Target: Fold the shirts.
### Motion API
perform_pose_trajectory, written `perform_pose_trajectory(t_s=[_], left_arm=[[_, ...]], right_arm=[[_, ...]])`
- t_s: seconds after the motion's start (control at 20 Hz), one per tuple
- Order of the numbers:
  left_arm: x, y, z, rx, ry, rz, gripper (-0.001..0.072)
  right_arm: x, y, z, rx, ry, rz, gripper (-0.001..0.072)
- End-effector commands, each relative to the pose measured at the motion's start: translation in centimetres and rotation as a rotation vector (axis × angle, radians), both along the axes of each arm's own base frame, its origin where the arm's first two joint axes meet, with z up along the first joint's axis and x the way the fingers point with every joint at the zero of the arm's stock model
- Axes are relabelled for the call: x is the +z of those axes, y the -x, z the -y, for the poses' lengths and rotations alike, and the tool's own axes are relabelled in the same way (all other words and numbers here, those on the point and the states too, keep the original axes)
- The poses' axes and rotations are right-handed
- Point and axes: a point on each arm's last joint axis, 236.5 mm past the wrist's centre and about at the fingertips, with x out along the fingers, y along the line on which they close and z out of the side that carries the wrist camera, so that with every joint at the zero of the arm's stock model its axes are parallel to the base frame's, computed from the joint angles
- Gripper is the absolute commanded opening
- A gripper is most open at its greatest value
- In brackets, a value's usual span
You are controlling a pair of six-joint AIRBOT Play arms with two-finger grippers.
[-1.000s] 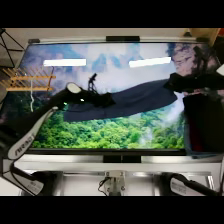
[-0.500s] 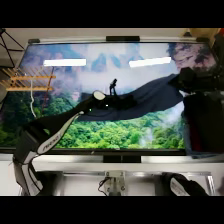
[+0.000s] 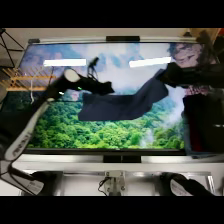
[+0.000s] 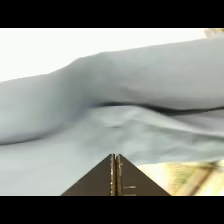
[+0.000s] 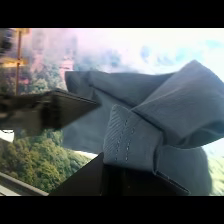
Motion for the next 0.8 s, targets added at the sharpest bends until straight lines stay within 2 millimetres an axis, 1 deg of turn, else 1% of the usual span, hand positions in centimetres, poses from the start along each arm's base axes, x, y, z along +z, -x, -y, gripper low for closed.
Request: perform_pose_trajectory(t_s=[0.0, 0.05, 0.15, 0.25, 0.3, 0.35, 0.45, 0.5, 0.6, 0.65, 0.7, 0.75], left_arm=[[5.9, -1.6, -14.6, 0.170, -0.244, 0.127, 0.0033], [8.2, -1.8, -18.6, 0.252, -0.258, 0.153, 0.0033], [12.6, -1.6, -25.0, 0.402, -0.254, 0.220, 0.0033], [15.8, -0.6, -29.9, 0.524, -0.255, 0.270, 0.0034], [16.8, 0.0, -31.7, 0.564, -0.260, 0.283, 0.0034], [17.5, 0.7, -33.2, 0.596, -0.267, 0.287, 0.0034], [17.8, 1.7, -35.0, 0.630, -0.278, 0.274, 0.0035], [17.7, 1.9, -35.3, 0.635, -0.281, 0.265, 0.0035], [17.4, 2.0, -35.4, 0.632, -0.283, 0.252, 0.0035], [17.2, 2.0, -35.2, 0.628, -0.282, 0.249, 0.0035], [16.9, 2.0, -35.1, 0.624, -0.281, 0.242, 0.0035], [16.5, 2.0, -34.9, 0.620, -0.282, 0.233, 0.0035]], right_arm=[[-0.9, -2.9, -7.9, 0.068, -0.081, 0.081, 0.0067], [-1.6, -3.1, -10.9, 0.097, -0.102, 0.089, 0.0067], [-3.5, -3.4, -16.1, 0.127, -0.136, 0.095, 0.0067], [-5.2, -3.4, -20.4, 0.134, -0.193, 0.079, 0.0067], [-6.1, -3.3, -22.1, 0.136, -0.217, 0.066, 0.0067], [-7.4, -3.2, -23.6, 0.139, -0.232, 0.042, 0.0067], [-9.5, -3.1, -26.0, 0.154, -0.240, 0.006, 0.0067], [-10.3, -3.3, -26.9, 0.154, -0.240, 0.001, 0.0067], [-11.9, -4.0, -28.5, 0.142, -0.247, -0.012, 0.0068], [-12.8, -4.2, -29.2, 0.131, -0.261, -0.037, 0.0088], [-13.7, -3.9, -29.9, 0.126, -0.280, -0.072, 0.0245], [-14.7, -3.7, -30.3, 0.121, -0.296, -0.110, 0.0549]])
